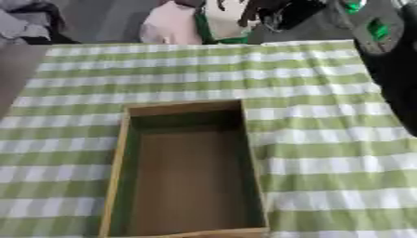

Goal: Pick up objects on the table and place them in the box.

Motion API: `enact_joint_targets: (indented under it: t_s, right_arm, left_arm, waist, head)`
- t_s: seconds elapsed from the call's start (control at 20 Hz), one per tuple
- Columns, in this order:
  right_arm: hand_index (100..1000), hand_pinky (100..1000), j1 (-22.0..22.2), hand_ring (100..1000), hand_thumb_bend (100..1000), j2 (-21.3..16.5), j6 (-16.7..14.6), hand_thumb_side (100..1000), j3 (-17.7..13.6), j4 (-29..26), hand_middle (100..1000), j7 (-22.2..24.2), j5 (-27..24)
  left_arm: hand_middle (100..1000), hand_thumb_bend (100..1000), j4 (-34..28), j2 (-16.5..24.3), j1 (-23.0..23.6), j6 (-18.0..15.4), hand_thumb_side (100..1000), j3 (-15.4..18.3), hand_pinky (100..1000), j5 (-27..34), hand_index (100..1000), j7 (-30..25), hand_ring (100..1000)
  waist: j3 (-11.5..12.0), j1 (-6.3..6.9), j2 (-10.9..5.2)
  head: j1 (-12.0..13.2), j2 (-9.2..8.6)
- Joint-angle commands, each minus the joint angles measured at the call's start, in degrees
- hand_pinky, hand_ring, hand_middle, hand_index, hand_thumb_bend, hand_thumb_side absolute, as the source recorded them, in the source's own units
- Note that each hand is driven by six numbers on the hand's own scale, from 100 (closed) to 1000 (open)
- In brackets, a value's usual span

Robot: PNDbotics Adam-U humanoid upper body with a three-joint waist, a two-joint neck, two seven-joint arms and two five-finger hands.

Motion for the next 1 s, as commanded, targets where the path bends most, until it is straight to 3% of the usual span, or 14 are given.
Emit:
enact_joint_targets:
  t_s: [0.05,0.4,0.45,0.5,0.75,0.8,0.85,1.0]
  right_arm:
    - [385,638,-0.29,647,100,-3.46,0.57,220,1.66,-7.62,367,0.57,-2.54]
    - [384,638,1.83,643,100,-5.95,1.37,223,6.52,-19.27,368,3.03,-7.19]
    - [384,637,2.19,643,100,-6.28,1.82,154,7.25,-20.68,367,3.38,-7.7]
    - [384,637,2.52,643,100,-6.6,2.41,223,7.9,-21.93,369,3.76,-8.19]
    - [394,626,3.94,631,100,-6.82,5.48,224,10.51,-26.26,375,6.36,-11.29]
    - [394,625,4.16,630,100,-6.66,6.02,130,10.85,-26.72,375,6.98,-11.82]
    - [395,624,4.4,628,100,-6.49,6.49,223,11.23,-27.05,376,7.6,-12.37]
    - [396,621,4.67,628,100,-5.93,7.27,224,12.86,-27.64,377,9.47,-13.12]
  left_arm:
    - [639,145,-0.94,1.49,-0.58,0.0,741,0.25,453,-0.29,791,0.09,595]
    - [638,146,-0.94,1.5,-0.85,-0.08,738,-0.01,454,0.0,790,-0.08,595]
    - [638,146,-0.94,1.49,-0.88,-0.09,738,-0.05,454,0.04,790,-0.12,595]
    - [638,146,-0.94,1.49,-0.91,-0.1,737,-0.09,454,0.08,790,-0.16,595]
    - [638,147,-0.94,1.25,-1.08,-0.11,738,-0.26,454,0.29,790,-0.37,595]
    - [638,149,-0.94,1.16,-1.14,-0.13,754,-0.28,454,0.33,790,-0.41,594]
    - [638,147,-0.94,1.12,-1.19,-0.15,737,-0.26,454,0.34,790,-0.42,594]
    - [637,146,-0.94,1.04,-1.2,-0.15,737,-0.27,454,0.41,789,-0.41,593]
  waist:
    - [-0.01,-0.09,-1.53]
    - [0.11,-0.07,-2.04]
    - [0.14,-0.06,-2.07]
    - [0.16,-0.05,-2.1]
    - [0.19,0.05,-1.96]
    - [0.25,0.11,-1.91]
    - [0.32,0.18,-1.87]
    - [0.46,0.32,-1.82]
  head:
    - [0.18,0.68]
    - [0.0,1.1]
    - [-0.04,1.11]
    - [-0.08,1.13]
    - [-0.36,0.87]
    - [-0.43,0.78]
    - [-0.48,0.72]
    - [-0.62,0.69]
